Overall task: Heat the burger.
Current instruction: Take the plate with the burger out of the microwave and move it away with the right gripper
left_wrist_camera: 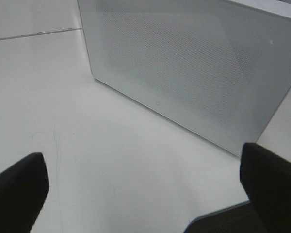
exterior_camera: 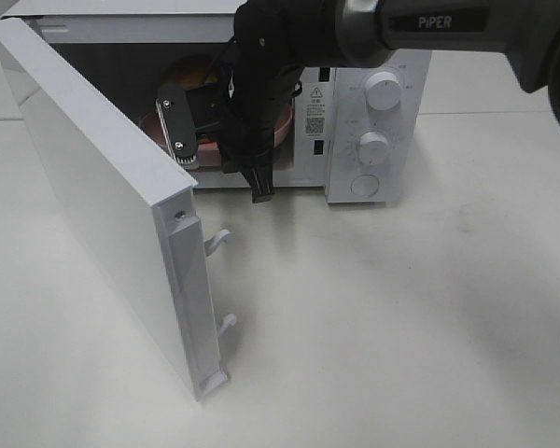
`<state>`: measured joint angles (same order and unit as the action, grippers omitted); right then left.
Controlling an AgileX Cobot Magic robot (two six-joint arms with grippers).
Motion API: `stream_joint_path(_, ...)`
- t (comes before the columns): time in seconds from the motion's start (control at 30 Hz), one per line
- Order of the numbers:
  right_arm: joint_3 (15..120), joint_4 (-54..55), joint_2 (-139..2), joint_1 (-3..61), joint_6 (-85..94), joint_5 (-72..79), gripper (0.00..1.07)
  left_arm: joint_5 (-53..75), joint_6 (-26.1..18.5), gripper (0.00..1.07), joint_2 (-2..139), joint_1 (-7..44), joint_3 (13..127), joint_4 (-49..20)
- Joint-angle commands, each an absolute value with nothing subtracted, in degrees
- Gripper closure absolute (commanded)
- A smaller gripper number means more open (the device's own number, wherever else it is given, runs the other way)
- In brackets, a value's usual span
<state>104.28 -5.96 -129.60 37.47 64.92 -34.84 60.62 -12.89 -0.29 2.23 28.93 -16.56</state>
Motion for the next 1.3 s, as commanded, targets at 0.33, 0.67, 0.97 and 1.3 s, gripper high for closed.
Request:
stream_joint_path(0.33, 87.8, -5.4, -118.2, 37.5, 70.0, -16.5, 1.07, 59.9, -12.6, 0.04, -1.4, 2.1, 28.8, -16.6)
stream_joint_path(0.67, 76.9, -2.5, -112.9, 37.5, 73.0, -9.6, 1.07, 59.9, -12.6, 0.04, -1.4, 2.1, 28.8, -16.6)
stream_joint_path(0.97, 68.6, -1.9, -108.9, 37.5, 73.0, -1.8, 1.07, 59.9, -12.6, 0.04, -1.4, 2.1, 28.8, -16.6)
stream_joint_path(1.3, 60.8, 4.9, -104.1, 37.5, 79.9, 1.4, 1.07, 59.9, -12.6, 0.04, -1.4, 2.1, 28.8, -16.6)
